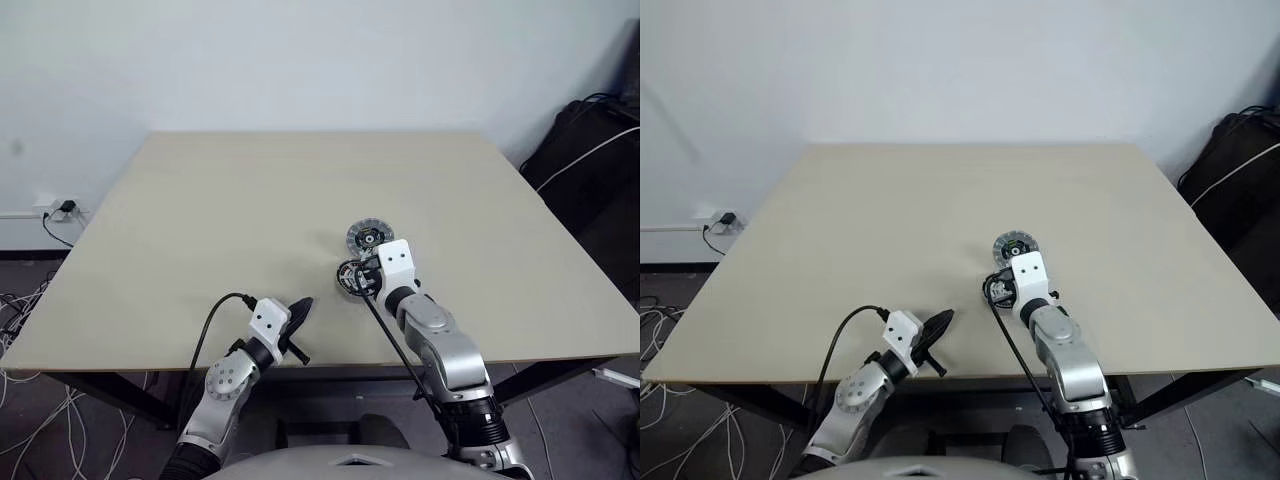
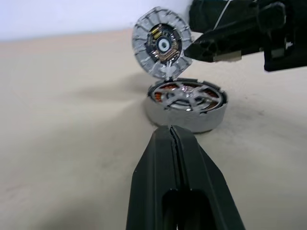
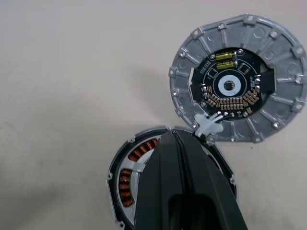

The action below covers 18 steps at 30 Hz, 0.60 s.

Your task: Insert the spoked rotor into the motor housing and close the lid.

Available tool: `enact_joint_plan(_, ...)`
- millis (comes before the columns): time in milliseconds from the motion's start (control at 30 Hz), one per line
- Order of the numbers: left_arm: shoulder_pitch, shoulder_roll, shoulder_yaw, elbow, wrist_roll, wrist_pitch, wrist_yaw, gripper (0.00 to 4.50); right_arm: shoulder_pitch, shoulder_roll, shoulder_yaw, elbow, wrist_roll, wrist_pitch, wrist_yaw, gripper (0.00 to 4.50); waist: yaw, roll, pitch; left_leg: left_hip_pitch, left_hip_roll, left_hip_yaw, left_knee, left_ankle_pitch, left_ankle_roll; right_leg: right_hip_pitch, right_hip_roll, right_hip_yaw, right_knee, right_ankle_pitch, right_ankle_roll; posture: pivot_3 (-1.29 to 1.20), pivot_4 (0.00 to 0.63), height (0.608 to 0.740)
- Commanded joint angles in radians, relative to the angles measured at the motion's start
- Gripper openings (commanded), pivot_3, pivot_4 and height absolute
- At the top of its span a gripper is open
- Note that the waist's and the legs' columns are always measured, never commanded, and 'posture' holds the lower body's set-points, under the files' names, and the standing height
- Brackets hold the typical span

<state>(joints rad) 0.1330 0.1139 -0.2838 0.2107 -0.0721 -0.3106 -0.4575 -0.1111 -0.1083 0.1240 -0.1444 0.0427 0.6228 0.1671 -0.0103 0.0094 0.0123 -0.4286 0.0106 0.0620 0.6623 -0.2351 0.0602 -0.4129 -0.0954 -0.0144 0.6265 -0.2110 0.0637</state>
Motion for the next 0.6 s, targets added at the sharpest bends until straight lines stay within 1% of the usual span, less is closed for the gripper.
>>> enact_joint_plan(33, -0.007, -0.016, 0.001, -0.038, 0.003, -0.013, 0.009, 0.04, -0.039, 0.011, 0.005, 0.046, -0.013, -0.011, -0.013, 0.0, -0.001, 0.0, 0.0, 0.0, 0.0, 0.0, 0.0, 0.0, 0.0, 0.0, 0.0, 0.0, 0.0, 0.0, 0.0, 0.0, 0.0, 0.74)
enact_joint_plan(233, -0.008, -0.018, 0.005, -0.046, 0.007, -0.01, 0.018, 0.04, -0.071, 0.028, -0.012, 0.17, -0.026, 0.028, -0.051, 0.0, -0.002, 0.0, 0.0, 0.0, 0.0, 0.0, 0.0, 0.0, 0.0, 0.0, 0.0, 0.0, 0.0, 0.0, 0.0, 0.0, 0.0, 0.74)
enact_joint_plan(400, -0.008, -0.018, 0.003, -0.048, 0.008, -0.006, 0.023, 0.04, -0.08, 0.032, -0.019, 0.133, -0.004, 0.08, -0.032, 0.0, -0.001, 0.0, -0.002, 0.001, 0.0, 0.0, 0.0, 0.0, 0.0, 0.001, 0.0, 0.0, 0.001, 0.0, 0.0, 0.0, 0.0, 0.74)
enact_joint_plan(533, -0.01, -0.024, 0.0, -0.045, 0.011, -0.003, 0.027, 0.04, -0.091, -0.027, 0.018, 0.035, -0.007, 0.12, 0.034, 0.0, -0.001, 0.001, -0.001, 0.001, 0.0, 0.0, 0.0, 0.0, 0.0, 0.0, 0.0, 0.0, 0.0, 0.0, 0.0, 0.0, 0.0, 0.74)
enact_joint_plan(600, -0.014, -0.028, -0.002, -0.04, 0.014, -0.002, 0.028, 0.04, -0.107, -0.101, 0.067, -0.037, -0.01, 0.166, 0.106, 0.0, -0.001, 0.002, -0.001, 0.0, 0.0, 0.0, 0.0, 0.0, 0.0, 0.0, 0.0, 0.0, 0.0, 0.0, 0.0, 0.0, 0.0, 0.74)
